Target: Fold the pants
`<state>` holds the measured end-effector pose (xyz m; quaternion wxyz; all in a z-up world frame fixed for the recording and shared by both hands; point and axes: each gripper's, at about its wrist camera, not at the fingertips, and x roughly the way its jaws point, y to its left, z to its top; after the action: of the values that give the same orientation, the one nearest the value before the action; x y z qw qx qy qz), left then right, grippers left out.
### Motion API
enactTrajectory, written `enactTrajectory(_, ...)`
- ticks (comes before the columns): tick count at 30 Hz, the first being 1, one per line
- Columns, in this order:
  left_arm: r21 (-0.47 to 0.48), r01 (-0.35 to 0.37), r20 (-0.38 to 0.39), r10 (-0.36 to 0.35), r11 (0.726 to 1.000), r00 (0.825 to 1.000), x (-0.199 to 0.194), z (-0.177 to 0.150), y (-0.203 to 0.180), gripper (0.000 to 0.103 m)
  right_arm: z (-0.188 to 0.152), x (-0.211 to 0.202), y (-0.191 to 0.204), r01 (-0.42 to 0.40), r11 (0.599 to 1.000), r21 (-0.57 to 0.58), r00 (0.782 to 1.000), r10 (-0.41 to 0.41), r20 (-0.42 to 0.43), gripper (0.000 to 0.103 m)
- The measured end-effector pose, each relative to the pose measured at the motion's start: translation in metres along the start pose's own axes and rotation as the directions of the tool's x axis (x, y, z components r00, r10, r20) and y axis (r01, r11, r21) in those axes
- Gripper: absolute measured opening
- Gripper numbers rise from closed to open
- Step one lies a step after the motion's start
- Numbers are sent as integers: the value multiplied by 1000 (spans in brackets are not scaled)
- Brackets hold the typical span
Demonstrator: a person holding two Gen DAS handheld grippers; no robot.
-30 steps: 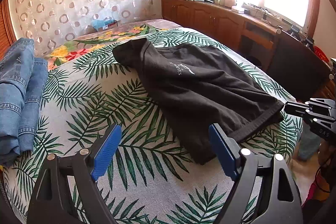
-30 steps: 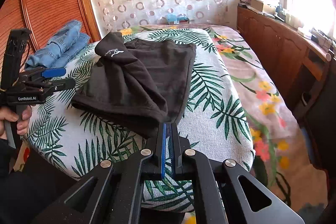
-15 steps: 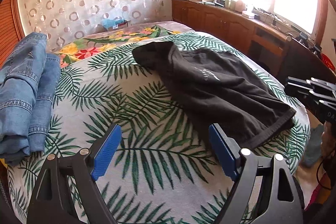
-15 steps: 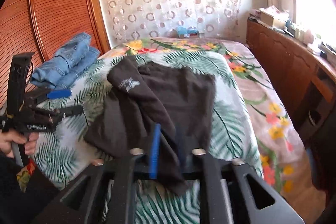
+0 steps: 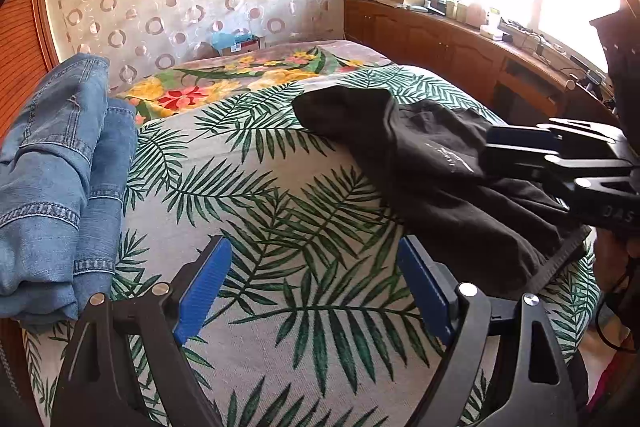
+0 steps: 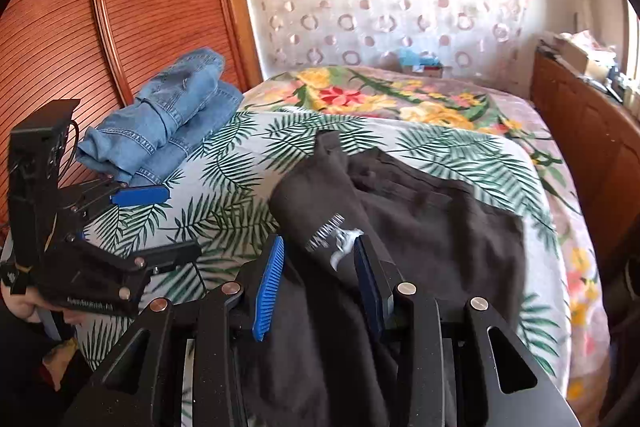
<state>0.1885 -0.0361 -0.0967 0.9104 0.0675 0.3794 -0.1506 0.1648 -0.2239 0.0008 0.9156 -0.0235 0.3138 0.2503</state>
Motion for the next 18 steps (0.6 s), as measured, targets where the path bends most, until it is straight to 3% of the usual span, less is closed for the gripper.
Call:
enactTrajectory(9, -6, 0, -5, 0, 1000, 1000, 3, 1, 4, 85, 24, 36, 5, -25, 998, -51, 997, 21, -74, 38)
enactTrajectory(13, -3, 0, -9, 0, 1000, 1000, 4, -1, 3, 85, 30, 50, 11, 1, 995, -99, 992, -13, -122, 38)
enactTrajectory(14, -3, -1, -9, 1, 1000, 1000, 3, -1, 4, 85, 30, 51, 10, 10, 994, -108, 992, -23, -125, 35)
enactTrajectory(15, -3, 0, -9, 0, 1000, 1000, 3, -1, 4, 85, 31, 49, 9, 14, 994, -110, 992, -28, -122, 18)
enactTrajectory(16, -3, 0, -8, 0, 1000, 1000, 3, -1, 4, 85, 32, 48, 8, 10, 994, -110, 992, -23, -122, 10)
enactTrajectory(18, -1, 0, -8, 0, 1000, 1000, 3, -2, 3, 85, 36, 46, 6, 11, 994, -105, 993, -24, -119, 4)
